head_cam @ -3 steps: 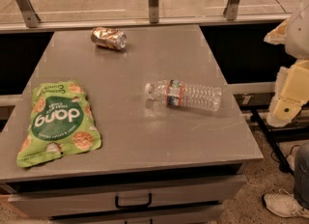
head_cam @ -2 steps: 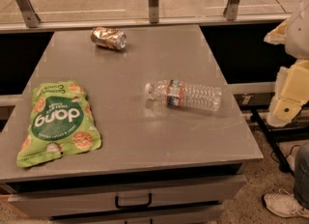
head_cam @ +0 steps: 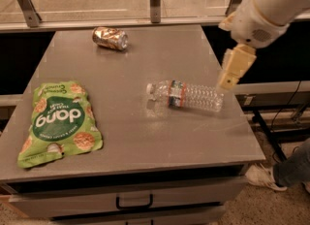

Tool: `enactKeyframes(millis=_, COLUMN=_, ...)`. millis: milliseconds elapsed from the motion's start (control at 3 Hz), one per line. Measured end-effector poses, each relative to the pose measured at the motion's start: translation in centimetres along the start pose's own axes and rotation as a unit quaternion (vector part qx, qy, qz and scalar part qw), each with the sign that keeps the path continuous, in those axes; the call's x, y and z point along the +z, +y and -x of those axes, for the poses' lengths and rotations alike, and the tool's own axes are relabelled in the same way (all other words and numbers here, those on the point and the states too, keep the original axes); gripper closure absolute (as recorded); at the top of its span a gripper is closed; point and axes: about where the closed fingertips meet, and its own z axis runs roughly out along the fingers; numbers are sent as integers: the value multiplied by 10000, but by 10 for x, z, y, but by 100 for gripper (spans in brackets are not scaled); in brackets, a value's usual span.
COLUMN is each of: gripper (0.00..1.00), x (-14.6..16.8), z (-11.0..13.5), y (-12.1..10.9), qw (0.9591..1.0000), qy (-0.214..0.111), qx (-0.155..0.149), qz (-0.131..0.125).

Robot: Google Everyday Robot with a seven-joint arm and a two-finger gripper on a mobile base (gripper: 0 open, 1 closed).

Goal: Place orange can upright

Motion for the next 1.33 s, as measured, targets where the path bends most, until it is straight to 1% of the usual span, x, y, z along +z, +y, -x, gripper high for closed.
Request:
enactKeyframes(millis=333, gripper=0, x=40, z=51, y=-43, qw=9982, qy=-568, qx=-179, qz=-114)
enactKeyframes(millis=667, gripper=0, x=66, z=116, y=-60, qw=9947, qy=-979, qx=-298, qz=-98)
enactKeyframes(millis=1000, gripper=0, x=66, z=116, y=-60, qw=9947, qy=-979, qx=-299, qz=-97)
enactKeyframes(millis=1333, gripper=0, x=85, z=138, y=-66, qw=9925, qy=-1196, qx=-227, qz=-64)
